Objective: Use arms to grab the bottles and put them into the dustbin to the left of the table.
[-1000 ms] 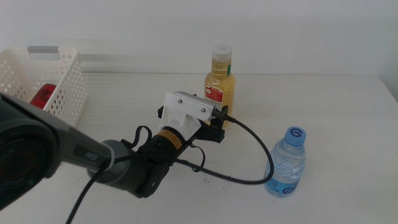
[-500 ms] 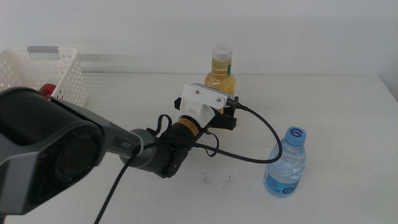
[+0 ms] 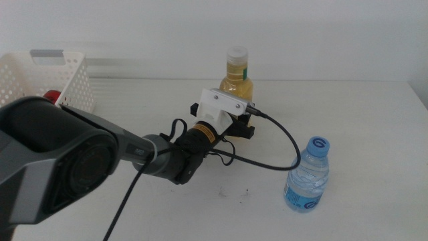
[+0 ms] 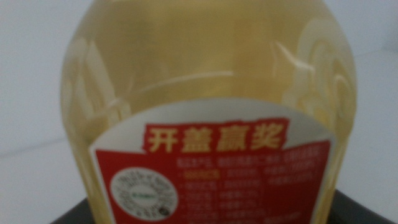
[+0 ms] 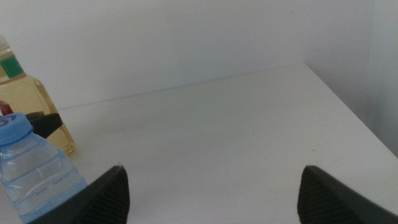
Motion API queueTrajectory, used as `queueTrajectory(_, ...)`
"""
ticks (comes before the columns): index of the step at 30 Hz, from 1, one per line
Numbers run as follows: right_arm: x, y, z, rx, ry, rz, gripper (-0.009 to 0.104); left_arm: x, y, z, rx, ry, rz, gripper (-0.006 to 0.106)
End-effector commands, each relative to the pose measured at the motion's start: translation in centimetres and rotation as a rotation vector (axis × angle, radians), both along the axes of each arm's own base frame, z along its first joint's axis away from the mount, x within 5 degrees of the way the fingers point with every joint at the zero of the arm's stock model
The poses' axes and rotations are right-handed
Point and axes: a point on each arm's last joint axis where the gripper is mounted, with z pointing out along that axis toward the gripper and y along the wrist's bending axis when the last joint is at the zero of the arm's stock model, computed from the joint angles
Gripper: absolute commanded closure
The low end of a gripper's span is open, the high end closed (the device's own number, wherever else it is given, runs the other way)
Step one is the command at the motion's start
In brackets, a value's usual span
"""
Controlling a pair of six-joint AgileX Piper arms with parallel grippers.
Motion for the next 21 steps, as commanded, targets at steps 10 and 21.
queueTrajectory(10,0.0,-0.1,0.0,-0.017,-0.008,-0.006,0.004,-6.1,5.8,14.7,0.237,0.352,0.068,0.102)
queueTrajectory(21,0.0,-0.1,0.0,-0.017,-0.008,-0.006,0.004,-6.3,18.8,26.6,0.466,0.640,0.210,0.102)
